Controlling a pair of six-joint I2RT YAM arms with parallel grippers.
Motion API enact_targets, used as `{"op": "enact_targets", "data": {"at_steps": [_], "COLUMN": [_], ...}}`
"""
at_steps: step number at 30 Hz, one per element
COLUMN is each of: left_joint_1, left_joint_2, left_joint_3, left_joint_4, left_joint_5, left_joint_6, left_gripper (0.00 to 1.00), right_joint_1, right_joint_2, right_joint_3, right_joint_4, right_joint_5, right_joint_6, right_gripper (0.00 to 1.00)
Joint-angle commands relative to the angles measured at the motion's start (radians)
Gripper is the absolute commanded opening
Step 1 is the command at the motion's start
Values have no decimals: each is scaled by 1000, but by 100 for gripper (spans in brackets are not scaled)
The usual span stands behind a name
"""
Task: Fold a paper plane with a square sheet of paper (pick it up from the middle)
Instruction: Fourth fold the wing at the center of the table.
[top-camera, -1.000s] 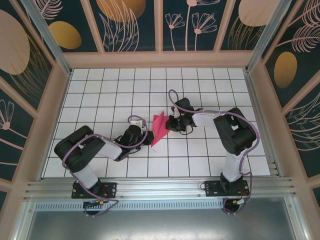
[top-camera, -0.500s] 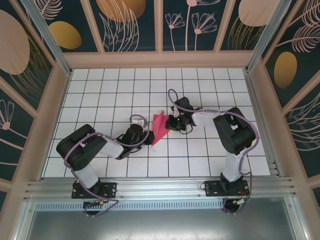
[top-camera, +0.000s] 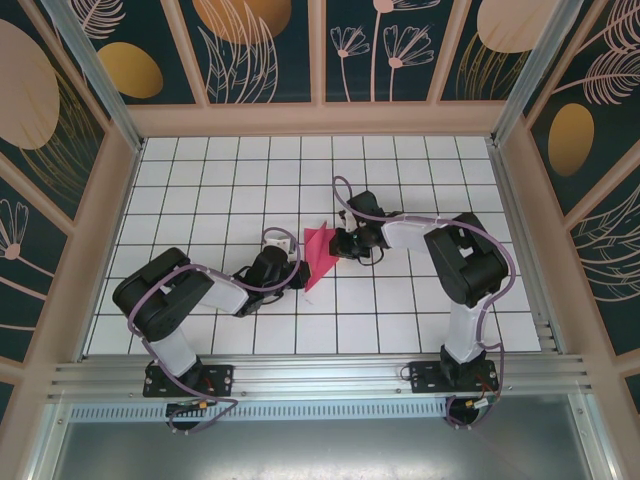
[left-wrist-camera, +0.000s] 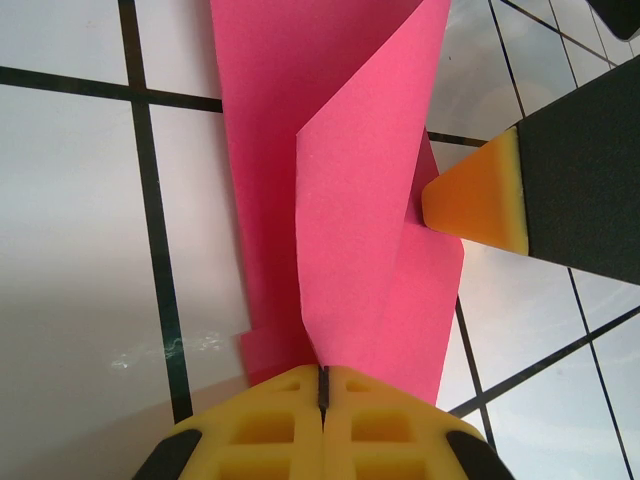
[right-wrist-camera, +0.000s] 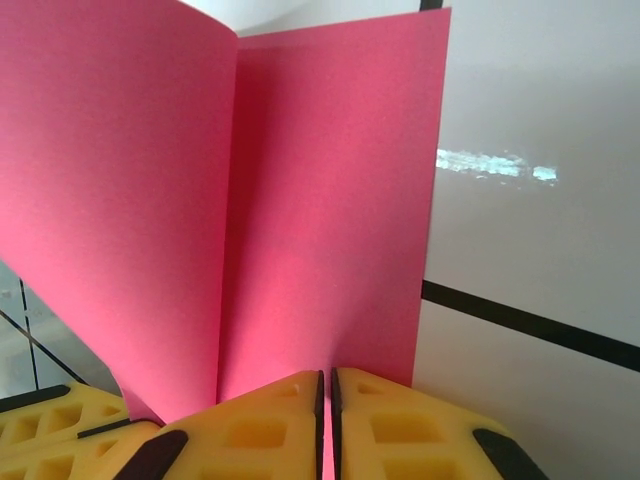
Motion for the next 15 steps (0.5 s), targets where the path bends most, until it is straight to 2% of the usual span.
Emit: {"op": "enact_targets", "data": {"at_steps": [1,6,10,15], "left_joint_1": [8,8,9,7], "left_joint_2": [44,36,35,36], "left_joint_3": [-7,-10,-7,-7], "left_joint_4": [-37,-40,-46,-50], "left_joint_5": [0,-7,-6,-8], "left_joint_6": [-14,-15,-13,-10], "left_gripper": [0,0,0,0], "right_joint_1": [-4,0,7,29], "right_joint_2": [-64,-103,-99,-36], "right_joint_3": [29,-8,-55,-37], "right_joint_4": [2,66,184,219], "right_joint_5": [-15,-75,-195,-218], "right_joint_6": [-7,37,85,117], "right_gripper": [16,17,11,10]}}
